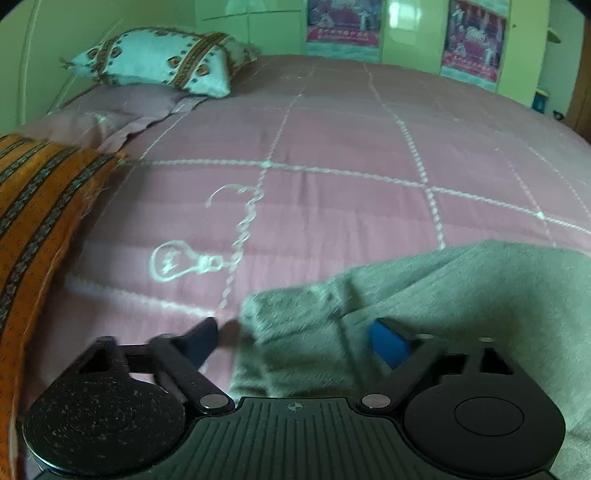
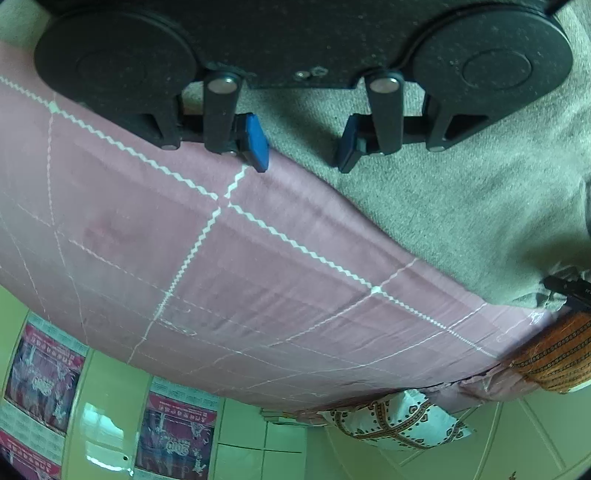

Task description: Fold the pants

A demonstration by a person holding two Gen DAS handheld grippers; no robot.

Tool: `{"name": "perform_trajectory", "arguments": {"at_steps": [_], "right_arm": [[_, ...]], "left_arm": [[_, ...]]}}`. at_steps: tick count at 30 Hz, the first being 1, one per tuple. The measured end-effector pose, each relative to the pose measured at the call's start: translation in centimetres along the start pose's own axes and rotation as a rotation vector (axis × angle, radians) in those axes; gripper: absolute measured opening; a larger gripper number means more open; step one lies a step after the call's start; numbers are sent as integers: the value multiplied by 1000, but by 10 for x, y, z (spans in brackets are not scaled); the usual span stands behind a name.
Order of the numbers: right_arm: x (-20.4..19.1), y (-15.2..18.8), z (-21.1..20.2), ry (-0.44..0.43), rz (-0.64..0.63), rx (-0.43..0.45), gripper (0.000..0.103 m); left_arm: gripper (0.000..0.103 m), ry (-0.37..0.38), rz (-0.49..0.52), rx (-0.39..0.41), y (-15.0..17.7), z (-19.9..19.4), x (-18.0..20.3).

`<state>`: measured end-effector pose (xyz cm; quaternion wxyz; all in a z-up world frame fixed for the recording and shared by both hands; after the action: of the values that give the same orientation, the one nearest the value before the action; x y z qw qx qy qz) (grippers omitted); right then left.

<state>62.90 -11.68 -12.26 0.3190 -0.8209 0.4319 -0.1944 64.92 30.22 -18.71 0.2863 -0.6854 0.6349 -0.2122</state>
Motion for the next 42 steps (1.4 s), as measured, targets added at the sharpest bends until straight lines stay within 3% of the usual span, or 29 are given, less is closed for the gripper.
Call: {"name": "perform_trajectory", "arguments": {"at_steps": [6, 8, 9, 12, 16, 18, 19, 20, 22, 25, 33, 38, 41, 42], "right_arm": [[-4, -8, 5, 4, -57, -1, 27], [-3, -7, 8, -9, -51, -4, 31], [-2, -8, 9, -17, -42, -4, 31], [0, -12, 4, -77, -20, -1, 28], [-3, -11, 12, -61, -30, -19, 29], [-8, -11, 14, -64, -64, -32, 17], [-13, -12, 15, -57, -85, -40, 6], [-18, -12, 15, -37, -112, -43, 1], [-23, -13, 10, -12, -127, -37, 0], [-28, -14, -13, -9, -133, 6, 0], [-88, 7, -132, 18, -310, 111, 0], [-146, 57, -190, 37, -389, 142, 0], [-180, 100, -209, 81, -454, 140, 0], [-190, 116, -214, 98, -476, 156, 0]], "left_arm": [[56, 57, -32, -10, -6, 4, 0], [57, 58, -32, -3, -6, 4, -1], [62, 47, -39, 1, -6, 4, -1], [63, 41, -34, 2, -4, 4, 0], [63, 22, -11, 8, -3, 4, 5], [60, 19, -12, 15, -2, 3, 6], [51, 27, -16, 21, -2, 2, 5], [46, 39, -19, 30, -2, -1, 5], [38, 39, -8, 64, -1, -9, 7], [36, 68, -14, 124, 1, -27, -1], [36, 224, -47, 353, 33, -131, -40], [38, 258, -28, 356, 86, -183, -52], [53, 227, -38, 297, 130, -202, -57], [67, 211, -58, 276, 146, -208, -60]]}}
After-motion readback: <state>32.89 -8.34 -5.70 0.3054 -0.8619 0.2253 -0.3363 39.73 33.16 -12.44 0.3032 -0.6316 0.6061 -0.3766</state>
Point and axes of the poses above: each gripper's, at about its wrist camera, not at the fingertips, and z roughly the way its jaws point, x to its right, y to its underside, the point moved 1 cm from there along z, roughly the way its jaws point, and after that the axes turned 6 degrees about -y, right-handed, at the moved point
